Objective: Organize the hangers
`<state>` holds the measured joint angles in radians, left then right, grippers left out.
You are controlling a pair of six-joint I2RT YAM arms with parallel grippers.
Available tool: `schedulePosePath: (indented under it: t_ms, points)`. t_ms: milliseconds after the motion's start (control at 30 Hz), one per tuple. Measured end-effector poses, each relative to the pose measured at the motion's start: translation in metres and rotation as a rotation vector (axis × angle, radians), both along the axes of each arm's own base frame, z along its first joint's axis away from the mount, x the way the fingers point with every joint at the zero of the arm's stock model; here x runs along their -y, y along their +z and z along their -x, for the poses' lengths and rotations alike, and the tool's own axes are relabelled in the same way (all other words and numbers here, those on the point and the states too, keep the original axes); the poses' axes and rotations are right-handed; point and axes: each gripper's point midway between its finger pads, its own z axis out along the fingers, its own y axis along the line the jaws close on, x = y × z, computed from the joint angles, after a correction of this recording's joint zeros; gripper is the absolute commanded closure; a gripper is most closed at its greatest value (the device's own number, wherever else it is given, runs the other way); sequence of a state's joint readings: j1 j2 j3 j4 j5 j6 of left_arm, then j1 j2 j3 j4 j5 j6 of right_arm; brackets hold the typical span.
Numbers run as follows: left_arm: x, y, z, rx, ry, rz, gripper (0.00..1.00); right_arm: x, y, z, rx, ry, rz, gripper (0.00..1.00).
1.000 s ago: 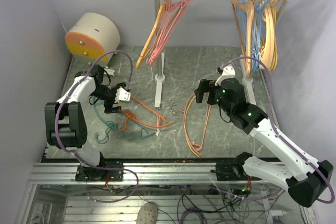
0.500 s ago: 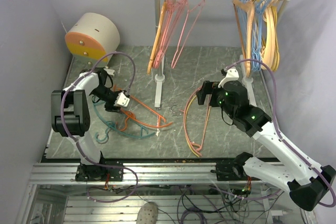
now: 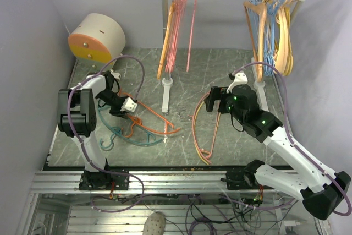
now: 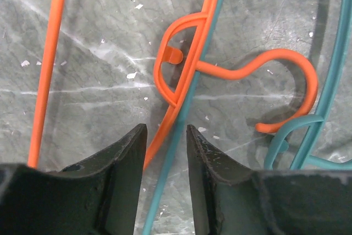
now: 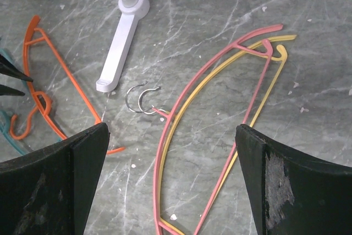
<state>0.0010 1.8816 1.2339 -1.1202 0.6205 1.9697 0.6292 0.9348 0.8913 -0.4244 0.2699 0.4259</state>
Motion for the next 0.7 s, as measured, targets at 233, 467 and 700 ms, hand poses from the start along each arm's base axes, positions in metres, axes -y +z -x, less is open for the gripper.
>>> schedulePosePath:
  t_ms: [233, 467, 700]
  points:
    - [0.008, -0.006, -0.006, -0.007, -0.017, -0.032, 0.56, -0.002, 0.000, 0.001, -0.003, 0.011, -0.005, 0.02]
    - [0.010, -0.011, -0.011, 0.003, -0.012, -0.066, 0.64, -0.004, -0.005, 0.002, -0.009, 0.022, -0.007, 0.02]
    - [0.009, -0.014, -0.008, -0.013, -0.019, -0.096, 0.93, -0.016, -0.031, 0.009, -0.061, 0.100, -0.005, 0.05]
